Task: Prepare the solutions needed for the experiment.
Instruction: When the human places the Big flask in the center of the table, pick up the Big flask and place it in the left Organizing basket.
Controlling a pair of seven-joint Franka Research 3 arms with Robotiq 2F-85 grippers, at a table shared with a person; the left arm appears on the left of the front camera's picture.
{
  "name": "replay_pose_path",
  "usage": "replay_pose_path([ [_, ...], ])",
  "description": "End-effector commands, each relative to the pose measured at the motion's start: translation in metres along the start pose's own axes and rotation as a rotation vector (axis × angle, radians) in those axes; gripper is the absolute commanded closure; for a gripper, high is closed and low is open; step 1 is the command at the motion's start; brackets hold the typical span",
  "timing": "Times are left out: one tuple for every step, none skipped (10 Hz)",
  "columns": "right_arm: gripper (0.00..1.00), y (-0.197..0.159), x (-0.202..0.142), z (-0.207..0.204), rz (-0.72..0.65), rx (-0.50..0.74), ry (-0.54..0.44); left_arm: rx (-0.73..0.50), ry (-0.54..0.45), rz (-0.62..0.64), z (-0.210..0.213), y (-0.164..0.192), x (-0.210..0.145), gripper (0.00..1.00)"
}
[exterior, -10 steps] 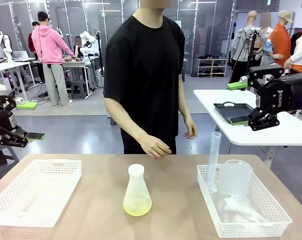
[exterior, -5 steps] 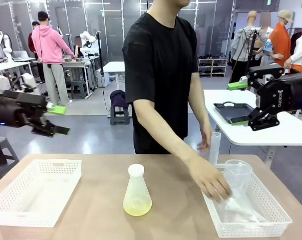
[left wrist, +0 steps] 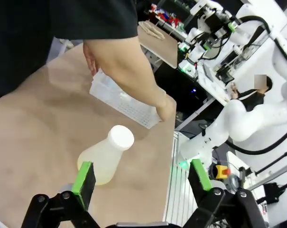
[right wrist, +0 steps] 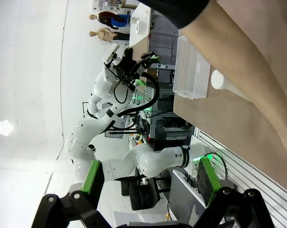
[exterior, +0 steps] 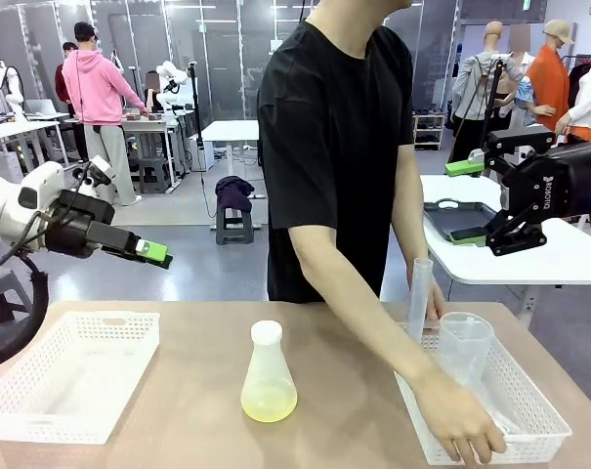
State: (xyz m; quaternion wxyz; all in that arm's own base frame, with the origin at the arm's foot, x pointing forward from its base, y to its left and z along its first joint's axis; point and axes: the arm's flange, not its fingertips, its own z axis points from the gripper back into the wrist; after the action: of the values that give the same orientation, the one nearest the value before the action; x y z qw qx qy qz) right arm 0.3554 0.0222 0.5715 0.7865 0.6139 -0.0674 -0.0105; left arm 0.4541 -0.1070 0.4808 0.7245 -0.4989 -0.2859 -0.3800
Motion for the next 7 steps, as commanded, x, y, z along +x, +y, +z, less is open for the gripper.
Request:
replay_pose_path([
  [0.00,0.002,-0.001,-0.001,0.007,0.010,-0.006,0.004,-0.016,0.025,0.006,-0.015,0.006,0.00],
  [0.00,0.002,-0.001,-0.001,0.007,0.010,-0.006,0.004,-0.016,0.025,0.006,-0.015,0.006,0.00],
  [0.00,0.002,-0.001,-0.001,0.007,0.010,-0.006,0.004,-0.016,0.025,0.006,-0.015,0.006,0.00],
  [0.00,0.002,-0.001,-0.001,0.007,0.010,-0.006,0.004,-0.016,0.025,0.006,-0.015,0.006,0.00],
  [0.00,0.002,-0.001,-0.001,0.007,0.010,-0.006,0.006,-0.010,0.011,0.006,-0.008,0.006,0.00],
  [0.00,0.002,-0.001,-0.001,0.007,0.010,-0.006,-0.017,-0.031,-0.158,-0.004,0.018,0.020,0.00],
  [0.00,0.002,-0.001,-0.001,0.007,0.010,-0.006,-0.089,-0.018,-0.320,-0.008,0.034,0.031,0.00],
])
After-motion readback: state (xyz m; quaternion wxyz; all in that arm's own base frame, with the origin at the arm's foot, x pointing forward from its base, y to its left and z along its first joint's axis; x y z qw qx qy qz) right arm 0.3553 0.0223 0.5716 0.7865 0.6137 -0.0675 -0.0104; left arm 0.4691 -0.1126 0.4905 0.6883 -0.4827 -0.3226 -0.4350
